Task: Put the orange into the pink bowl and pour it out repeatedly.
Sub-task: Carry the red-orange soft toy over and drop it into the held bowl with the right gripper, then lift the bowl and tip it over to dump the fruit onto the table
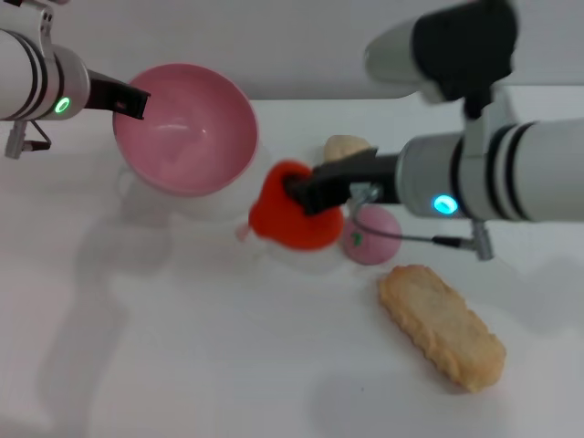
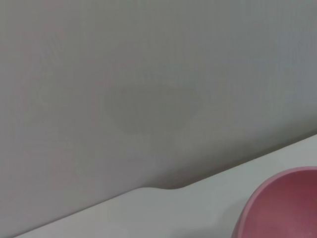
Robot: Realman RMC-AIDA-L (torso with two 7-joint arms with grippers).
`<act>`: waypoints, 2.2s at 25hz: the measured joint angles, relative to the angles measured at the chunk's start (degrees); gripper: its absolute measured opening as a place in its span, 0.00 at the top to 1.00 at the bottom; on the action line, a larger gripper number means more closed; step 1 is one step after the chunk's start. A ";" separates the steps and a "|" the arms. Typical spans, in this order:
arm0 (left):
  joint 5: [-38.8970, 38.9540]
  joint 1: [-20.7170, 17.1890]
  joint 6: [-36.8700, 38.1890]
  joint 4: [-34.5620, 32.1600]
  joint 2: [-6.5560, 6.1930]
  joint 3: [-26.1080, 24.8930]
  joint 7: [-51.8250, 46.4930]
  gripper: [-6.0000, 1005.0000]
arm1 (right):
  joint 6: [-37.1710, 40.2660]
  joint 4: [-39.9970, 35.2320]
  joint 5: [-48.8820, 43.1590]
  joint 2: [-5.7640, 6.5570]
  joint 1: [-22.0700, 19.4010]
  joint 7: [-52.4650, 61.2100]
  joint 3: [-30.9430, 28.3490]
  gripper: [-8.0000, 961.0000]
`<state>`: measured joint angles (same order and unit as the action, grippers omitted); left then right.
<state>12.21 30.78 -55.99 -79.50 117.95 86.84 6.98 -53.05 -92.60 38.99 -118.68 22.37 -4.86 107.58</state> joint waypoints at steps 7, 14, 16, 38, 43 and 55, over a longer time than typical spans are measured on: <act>1.20 0.15 -1.12 -1.18 0.20 4.08 -0.05 0.95 | -2.36 -9.37 -4.03 -0.26 -1.94 -0.63 -3.17 0.92; 6.98 1.33 -1.10 -2.46 0.26 10.24 -0.07 0.95 | -2.11 -10.88 -6.61 -0.14 -1.27 -0.66 -3.41 0.94; 7.08 1.41 -1.08 -2.50 0.26 10.52 -0.07 0.95 | -1.66 -10.70 -7.05 -0.19 -1.23 -0.65 -3.43 0.94; 6.49 0.07 2.55 -5.99 0.15 13.45 7.97 0.95 | -1.93 -8.36 -9.35 -0.38 -7.73 2.19 -14.08 0.37; -0.72 -4.88 7.93 -13.01 0.18 20.68 14.83 0.95 | -3.17 -6.88 -9.08 -0.41 -13.18 1.83 -23.15 0.36; -26.06 -12.44 22.05 -14.56 0.38 38.32 17.20 0.95 | -3.50 -0.36 -8.64 -0.24 -14.68 0.50 -27.10 0.35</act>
<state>-13.85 18.34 -33.94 -94.06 118.33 125.16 24.18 -56.55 -92.96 30.35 -118.92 7.69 -4.36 80.47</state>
